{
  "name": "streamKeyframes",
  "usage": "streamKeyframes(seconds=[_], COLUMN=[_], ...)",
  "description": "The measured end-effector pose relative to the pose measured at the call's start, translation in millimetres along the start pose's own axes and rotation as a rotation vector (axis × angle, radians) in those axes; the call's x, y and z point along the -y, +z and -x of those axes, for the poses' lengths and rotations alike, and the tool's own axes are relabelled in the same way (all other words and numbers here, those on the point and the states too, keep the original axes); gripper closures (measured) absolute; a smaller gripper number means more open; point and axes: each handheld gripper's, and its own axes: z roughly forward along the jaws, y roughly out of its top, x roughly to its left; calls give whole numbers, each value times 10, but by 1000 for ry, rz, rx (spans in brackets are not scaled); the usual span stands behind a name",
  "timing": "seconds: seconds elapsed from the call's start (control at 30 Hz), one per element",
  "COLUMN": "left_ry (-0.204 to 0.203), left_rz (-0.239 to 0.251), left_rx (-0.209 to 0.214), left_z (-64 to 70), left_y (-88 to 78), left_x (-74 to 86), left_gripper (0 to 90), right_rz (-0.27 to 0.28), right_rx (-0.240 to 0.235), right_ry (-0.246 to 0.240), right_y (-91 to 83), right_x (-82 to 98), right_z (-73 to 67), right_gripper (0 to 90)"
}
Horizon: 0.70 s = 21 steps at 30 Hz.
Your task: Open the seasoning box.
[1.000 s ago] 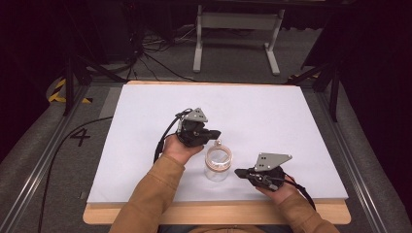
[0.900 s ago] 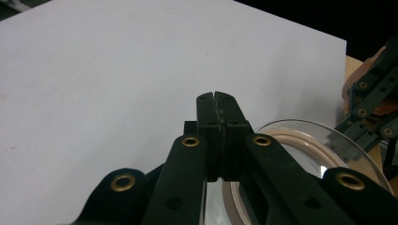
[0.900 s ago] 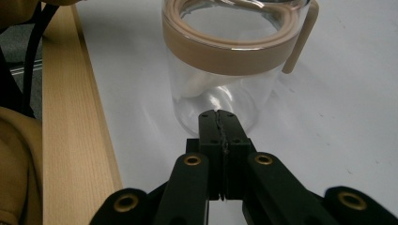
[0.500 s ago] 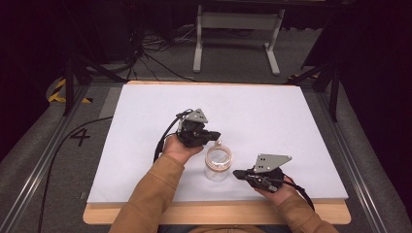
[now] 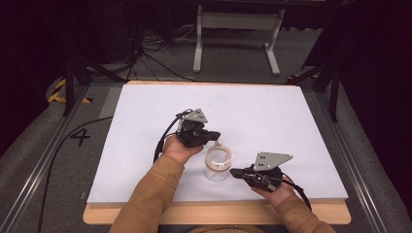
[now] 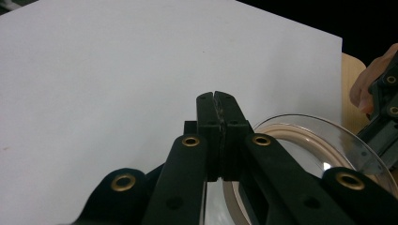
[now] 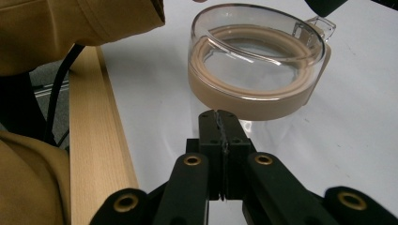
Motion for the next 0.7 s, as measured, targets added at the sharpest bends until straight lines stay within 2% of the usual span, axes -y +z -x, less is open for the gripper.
streamKeyframes(seconds=[0.33, 0.5, 0.7], left_ry=[1, -1, -3], left_rz=[2, 2, 2], left_rx=[-1, 0, 0], left_z=[-13, -14, -15], left_y=[11, 10, 9], left_x=[4, 5, 6], left_gripper=[900, 900, 900], right_rz=[31, 70, 87], right_rx=[-28, -59, -70], right_ry=[27, 75, 111], right_y=[21, 32, 44], right_x=[-43, -82, -77], right_z=[8, 44, 74], right_gripper=[898, 898, 898])
